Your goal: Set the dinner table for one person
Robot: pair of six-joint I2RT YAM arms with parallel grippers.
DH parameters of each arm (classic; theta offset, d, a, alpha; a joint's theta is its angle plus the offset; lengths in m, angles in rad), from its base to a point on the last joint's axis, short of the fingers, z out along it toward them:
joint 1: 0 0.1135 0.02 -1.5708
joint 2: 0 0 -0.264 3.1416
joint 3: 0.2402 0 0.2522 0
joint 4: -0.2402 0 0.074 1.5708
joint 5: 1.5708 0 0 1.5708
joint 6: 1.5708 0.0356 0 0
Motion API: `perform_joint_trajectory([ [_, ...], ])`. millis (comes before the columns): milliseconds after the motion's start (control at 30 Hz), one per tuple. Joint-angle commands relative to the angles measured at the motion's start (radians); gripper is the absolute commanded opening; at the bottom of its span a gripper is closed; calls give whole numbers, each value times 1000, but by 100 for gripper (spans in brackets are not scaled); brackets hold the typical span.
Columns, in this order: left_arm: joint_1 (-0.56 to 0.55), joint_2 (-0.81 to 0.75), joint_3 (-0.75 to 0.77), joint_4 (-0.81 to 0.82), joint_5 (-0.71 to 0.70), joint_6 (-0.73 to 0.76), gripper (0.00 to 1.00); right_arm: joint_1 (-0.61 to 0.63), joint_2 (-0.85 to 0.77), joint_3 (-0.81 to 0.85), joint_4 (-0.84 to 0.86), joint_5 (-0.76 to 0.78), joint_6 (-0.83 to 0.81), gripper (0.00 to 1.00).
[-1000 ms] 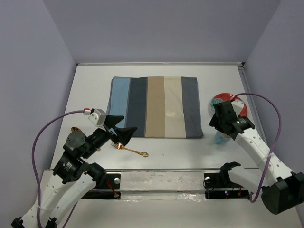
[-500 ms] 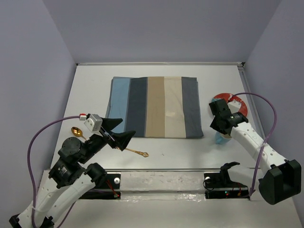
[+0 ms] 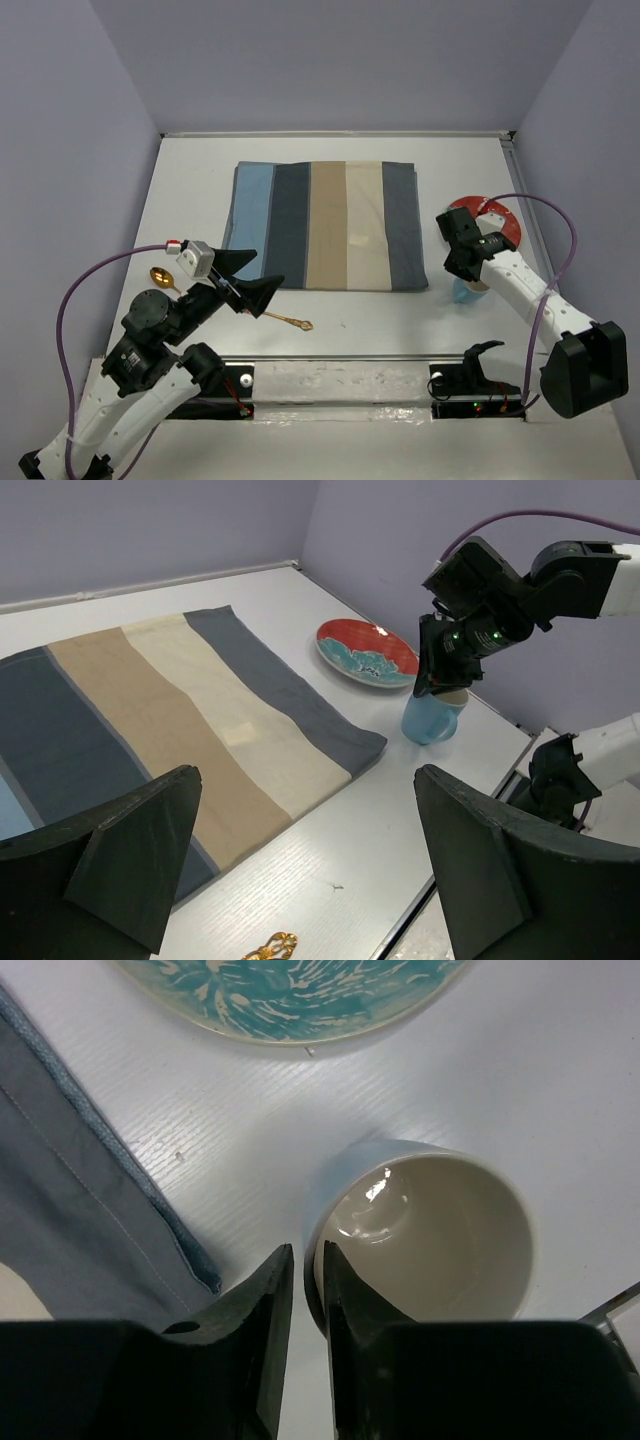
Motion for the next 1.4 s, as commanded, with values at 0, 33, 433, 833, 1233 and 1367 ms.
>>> perform_joint_trajectory([
  [0, -8, -5, 9, 25, -7, 19, 99, -15, 25, 45, 14, 56, -5, 21],
  [33, -8, -5, 9, 25, -8, 19, 99, -15, 30, 49, 14, 58, -8, 18],
  [433, -21, 11, 15, 19, -33, 25, 99, -15, 61, 345, -21, 26, -216, 0],
  [833, 8, 49, 18, 9, -67, 27, 99, 26, 620, 980, 163, -157, -570, 0],
  [1233, 60, 81, 19, 6, -74, 25, 99, 26, 1055, 1505, 118, -283, -723, 0],
  [1367, 75, 98, 19, 8, -71, 27, 99, 26, 1111, 1543, 115, -284, -731, 0],
])
